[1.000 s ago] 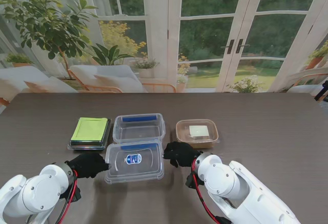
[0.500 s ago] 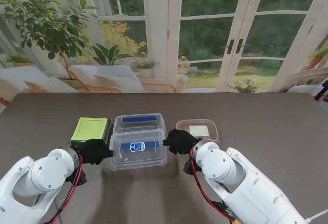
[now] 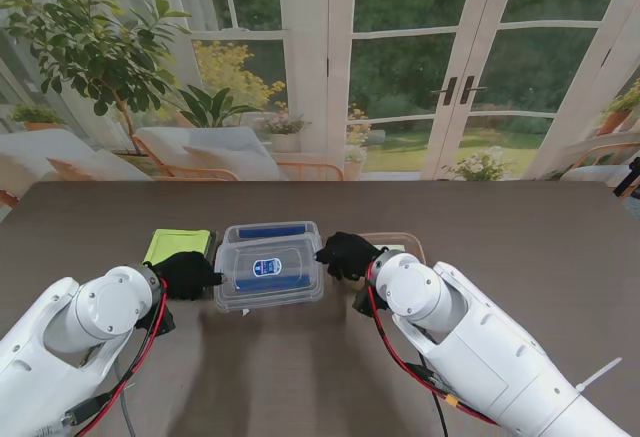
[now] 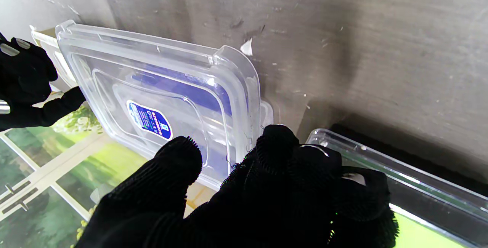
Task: Pair container bodies with their lids
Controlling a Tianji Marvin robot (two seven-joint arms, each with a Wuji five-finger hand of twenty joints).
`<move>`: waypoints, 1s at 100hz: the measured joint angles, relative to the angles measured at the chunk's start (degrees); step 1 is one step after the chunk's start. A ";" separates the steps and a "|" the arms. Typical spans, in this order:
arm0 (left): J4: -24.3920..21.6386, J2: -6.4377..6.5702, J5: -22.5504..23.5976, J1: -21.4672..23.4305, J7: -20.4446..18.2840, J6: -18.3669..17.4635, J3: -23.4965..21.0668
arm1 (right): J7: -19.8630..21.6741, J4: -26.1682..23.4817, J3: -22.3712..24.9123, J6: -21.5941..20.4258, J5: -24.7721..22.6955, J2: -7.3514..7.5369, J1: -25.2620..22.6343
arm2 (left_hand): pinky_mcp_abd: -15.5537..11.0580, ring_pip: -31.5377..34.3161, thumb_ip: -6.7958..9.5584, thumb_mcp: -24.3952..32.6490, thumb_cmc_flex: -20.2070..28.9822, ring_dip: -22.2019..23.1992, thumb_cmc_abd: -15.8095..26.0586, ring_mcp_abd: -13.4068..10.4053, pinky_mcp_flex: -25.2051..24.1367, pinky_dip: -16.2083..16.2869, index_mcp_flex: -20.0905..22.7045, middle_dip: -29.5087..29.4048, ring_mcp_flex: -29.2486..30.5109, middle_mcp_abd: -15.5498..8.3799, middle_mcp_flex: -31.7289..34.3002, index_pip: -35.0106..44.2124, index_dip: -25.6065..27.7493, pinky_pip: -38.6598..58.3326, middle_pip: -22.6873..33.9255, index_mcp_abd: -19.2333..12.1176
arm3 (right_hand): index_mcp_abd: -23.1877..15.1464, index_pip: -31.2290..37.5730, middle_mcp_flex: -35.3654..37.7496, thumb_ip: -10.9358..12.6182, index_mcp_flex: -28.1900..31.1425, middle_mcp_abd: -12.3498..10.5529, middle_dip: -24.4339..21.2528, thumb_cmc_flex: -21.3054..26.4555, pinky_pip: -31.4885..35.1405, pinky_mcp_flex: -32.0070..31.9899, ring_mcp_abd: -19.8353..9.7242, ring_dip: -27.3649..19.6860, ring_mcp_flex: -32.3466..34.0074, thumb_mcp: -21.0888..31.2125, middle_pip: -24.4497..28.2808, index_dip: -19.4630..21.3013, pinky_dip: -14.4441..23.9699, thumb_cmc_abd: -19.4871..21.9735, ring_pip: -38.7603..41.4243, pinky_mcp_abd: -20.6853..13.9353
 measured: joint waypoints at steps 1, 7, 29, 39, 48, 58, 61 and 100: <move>0.13 -0.01 -0.04 -0.16 0.01 0.00 0.04 | 0.00 0.18 -0.07 -0.03 0.08 -0.04 0.17 | 0.00 -0.01 0.00 0.00 0.00 0.00 0.00 0.00 0.00 0.00 0.00 0.00 0.00 0.00 0.00 0.00 0.00 0.00 0.00 0.00 | -0.15 0.00 0.00 0.00 0.00 0.00 0.00 0.00 0.00 0.00 0.00 0.00 0.00 0.00 0.00 0.00 0.00 0.00 0.00 0.01; 1.02 -0.08 -0.40 -1.20 0.22 0.03 0.31 | 0.00 1.41 -0.55 -0.27 0.59 -0.35 1.28 | 0.00 -0.02 0.00 0.00 0.00 0.01 0.00 0.01 0.00 0.00 0.00 0.00 0.00 -0.01 0.00 0.00 0.00 0.00 -0.01 -0.01 | -0.46 -0.01 0.00 0.00 0.00 0.01 0.00 0.00 0.00 0.00 0.02 0.00 0.00 0.00 0.02 0.00 0.00 0.00 0.00 0.06; 4.53 -0.14 -1.11 -5.27 0.29 0.17 2.13 | 0.05 5.67 -2.07 -1.03 2.40 -1.44 4.94 | 0.00 -0.04 0.00 0.00 0.00 0.03 0.00 0.02 -0.02 0.00 0.00 0.00 0.00 -0.04 -0.02 0.00 0.00 0.00 -0.02 -0.11 | -1.57 -0.01 0.00 0.00 0.00 0.05 0.00 0.00 0.00 0.00 0.28 -0.05 0.00 0.00 0.54 -0.11 0.00 0.00 0.00 0.12; 6.25 -0.17 -1.53 -7.09 0.29 0.20 2.99 | 0.06 7.69 -2.76 -1.36 3.07 -1.96 6.59 | 0.00 -0.04 0.00 0.00 0.00 0.03 0.00 0.03 -0.02 0.00 0.00 0.00 0.00 -0.04 -0.02 0.00 0.00 0.00 -0.03 -0.11 | -3.33 -0.01 0.00 0.00 0.00 0.06 0.00 0.01 0.00 0.00 0.30 -0.05 0.00 0.00 0.54 -0.14 0.00 0.00 0.00 0.14; 7.69 -0.17 -1.65 -8.74 0.02 0.22 3.87 | -0.05 9.51 -3.30 -1.61 3.79 -2.51 8.06 | 0.00 -0.04 0.00 0.00 0.00 0.03 0.00 0.03 -0.02 0.00 0.00 0.00 0.00 -0.06 -0.03 0.00 0.00 0.00 -0.03 -0.22 | -3.86 -0.01 0.00 0.00 0.00 0.07 0.00 0.01 0.00 0.00 0.31 -0.05 0.00 0.00 0.55 -0.15 0.00 0.00 0.00 0.17; 9.09 -0.18 -1.70 -10.33 -0.24 0.18 4.60 | -0.15 11.56 -4.02 -2.05 4.47 -3.12 9.70 | 0.00 -0.04 0.00 0.00 0.00 0.04 0.00 0.03 -0.03 0.00 0.00 0.00 0.00 -0.08 -0.03 0.00 0.00 0.00 -0.04 -0.30 | -5.39 -0.02 0.00 0.00 0.00 0.08 0.00 0.01 0.00 0.00 0.32 -0.06 0.00 0.00 0.55 -0.15 0.00 0.00 0.00 0.22; 9.50 -0.19 -1.80 -10.75 -0.24 0.18 4.80 | -0.15 12.17 -4.24 -2.22 4.63 -3.30 10.16 | 0.00 -0.04 0.00 0.00 0.00 0.04 0.00 0.03 -0.03 0.00 0.00 0.00 0.00 -0.10 -0.03 0.00 0.00 0.00 -0.04 -0.32 | -5.75 -0.02 0.00 0.00 0.00 0.08 0.00 0.01 0.00 0.00 0.32 -0.06 0.00 0.00 0.55 -0.16 0.00 0.00 0.00 0.51; 14.66 -0.48 -3.49 -15.37 0.56 -0.10 7.66 | -0.08 19.01 -6.46 -4.32 6.36 -5.24 14.70 | 0.00 -0.04 0.00 -0.09 0.00 0.05 0.00 0.04 -0.04 0.01 0.02 0.00 0.00 -0.11 -0.03 0.01 0.00 0.00 -0.05 -0.36 | -8.50 -0.02 -0.01 0.00 0.00 0.09 0.00 0.01 0.00 0.00 0.35 -0.06 0.00 0.00 0.56 -0.17 0.00 0.00 -0.01 0.65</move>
